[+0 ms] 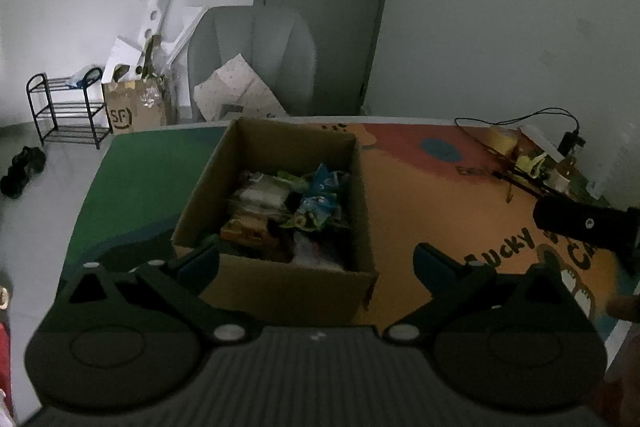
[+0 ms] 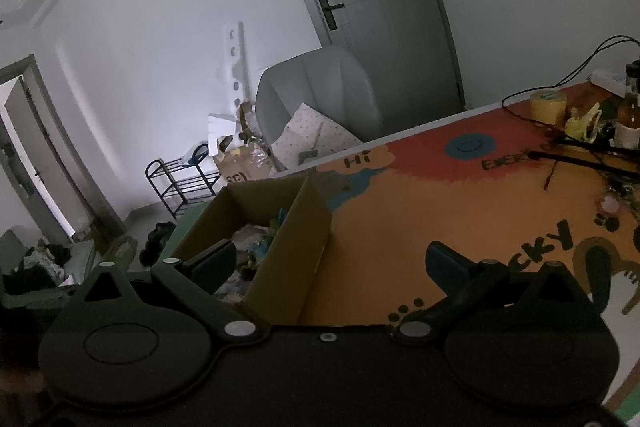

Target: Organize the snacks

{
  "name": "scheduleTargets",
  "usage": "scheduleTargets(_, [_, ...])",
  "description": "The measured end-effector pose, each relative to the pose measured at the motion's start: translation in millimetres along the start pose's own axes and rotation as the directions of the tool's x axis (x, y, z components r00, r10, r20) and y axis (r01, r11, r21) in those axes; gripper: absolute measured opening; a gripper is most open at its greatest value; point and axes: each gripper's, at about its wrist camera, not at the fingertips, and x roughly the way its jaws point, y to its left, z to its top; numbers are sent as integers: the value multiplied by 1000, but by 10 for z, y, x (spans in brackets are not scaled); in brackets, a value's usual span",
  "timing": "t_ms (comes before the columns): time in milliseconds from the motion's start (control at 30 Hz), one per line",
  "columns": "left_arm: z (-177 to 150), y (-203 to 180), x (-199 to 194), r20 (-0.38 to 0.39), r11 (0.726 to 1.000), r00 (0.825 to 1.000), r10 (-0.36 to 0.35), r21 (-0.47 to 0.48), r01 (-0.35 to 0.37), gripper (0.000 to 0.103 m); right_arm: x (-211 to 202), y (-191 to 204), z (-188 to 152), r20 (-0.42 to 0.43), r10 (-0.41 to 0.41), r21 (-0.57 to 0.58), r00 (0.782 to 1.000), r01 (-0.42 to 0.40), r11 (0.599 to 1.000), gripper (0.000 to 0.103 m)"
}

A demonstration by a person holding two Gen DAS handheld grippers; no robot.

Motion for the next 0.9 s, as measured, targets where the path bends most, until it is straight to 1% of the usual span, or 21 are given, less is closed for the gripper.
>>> scheduleTargets(200, [-70,-36,-182,23,1000,1000,-3,12,3,103,-190,34,-42,13,6,-20,1000,-6,1000,103])
scheduleTargets(367, [-102,-36,-299,32,1000,999,14,12,-14,103,-333,63,-72,17,19,-47,1000,-18,999,103])
scheduleTargets(667, [-183,-42,-582,66,1000,998,17,23,-18,103,-633,165,-133,34,30,-81,999,-27,996,103])
scheduleTargets(800, [-241,-60,-739,85,998,996,22,55,-26,103,-819,205,-143,45,31,-104,998,-27,994,103])
scheduleTargets(900, [-258,-43,-840,95,998,995,18,60,-23,103,-937,209,-144,46,40,-106,998,-35,994,103])
